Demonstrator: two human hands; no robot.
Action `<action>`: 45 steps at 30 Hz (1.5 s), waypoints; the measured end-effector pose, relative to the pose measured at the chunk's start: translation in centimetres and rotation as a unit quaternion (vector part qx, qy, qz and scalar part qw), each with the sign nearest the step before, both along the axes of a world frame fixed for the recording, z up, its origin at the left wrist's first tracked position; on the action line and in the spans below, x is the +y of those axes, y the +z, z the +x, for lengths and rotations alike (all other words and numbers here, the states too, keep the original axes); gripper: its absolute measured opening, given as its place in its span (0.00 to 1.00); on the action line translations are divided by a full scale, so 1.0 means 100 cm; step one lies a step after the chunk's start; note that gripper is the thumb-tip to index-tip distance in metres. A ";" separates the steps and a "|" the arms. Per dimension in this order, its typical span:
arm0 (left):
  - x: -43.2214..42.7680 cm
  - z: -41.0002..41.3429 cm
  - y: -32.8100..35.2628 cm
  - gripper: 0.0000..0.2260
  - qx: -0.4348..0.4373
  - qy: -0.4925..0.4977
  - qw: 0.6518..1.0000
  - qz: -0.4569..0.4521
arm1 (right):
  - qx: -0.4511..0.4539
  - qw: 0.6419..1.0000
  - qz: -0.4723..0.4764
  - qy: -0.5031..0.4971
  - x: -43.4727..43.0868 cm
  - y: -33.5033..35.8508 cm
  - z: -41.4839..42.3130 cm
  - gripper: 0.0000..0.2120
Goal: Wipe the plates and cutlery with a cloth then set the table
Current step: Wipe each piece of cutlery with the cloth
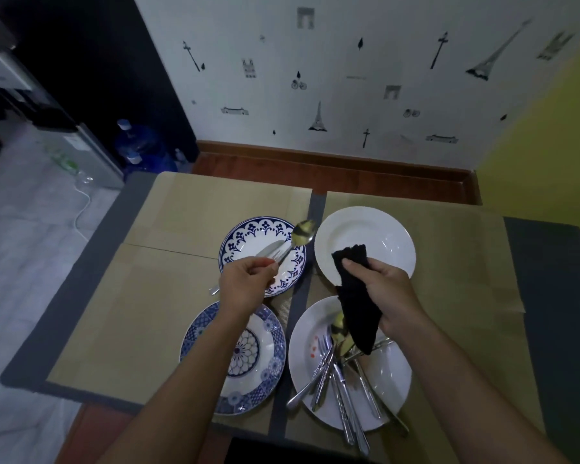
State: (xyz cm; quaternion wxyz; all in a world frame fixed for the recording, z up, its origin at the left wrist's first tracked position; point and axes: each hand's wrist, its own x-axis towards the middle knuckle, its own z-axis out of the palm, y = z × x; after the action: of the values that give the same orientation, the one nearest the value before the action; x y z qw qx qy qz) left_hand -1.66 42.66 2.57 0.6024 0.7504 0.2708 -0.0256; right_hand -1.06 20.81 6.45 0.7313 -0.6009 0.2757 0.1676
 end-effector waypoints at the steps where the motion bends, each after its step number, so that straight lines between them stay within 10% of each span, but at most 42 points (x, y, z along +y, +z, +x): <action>1: 0.008 0.001 -0.007 0.02 0.009 0.006 1.000 0.029 | 0.001 1.000 0.000 0.000 0.001 -0.001 0.001 0.06; 17: 0.057 0.002 -0.062 0.06 0.088 -0.109 0.938 0.317 | 0.024 1.000 0.011 -0.018 0.011 -0.010 0.014 0.06; 26: 0.050 0.003 -0.052 0.09 0.101 -0.201 0.839 0.496 | 0.022 0.999 0.020 -0.022 0.004 -0.009 0.012 0.07; 45: -0.030 -0.026 -0.042 0.07 0.005 -0.283 0.853 0.439 | -0.006 0.999 0.032 -0.042 -0.055 0.001 -0.022 0.07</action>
State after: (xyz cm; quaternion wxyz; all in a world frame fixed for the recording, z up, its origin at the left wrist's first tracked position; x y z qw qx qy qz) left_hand -4.25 39.63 -1.61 0.1761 0.9808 0.0334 -0.0774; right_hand -3.29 15.31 6.56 0.7582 -0.5662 0.2908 0.1415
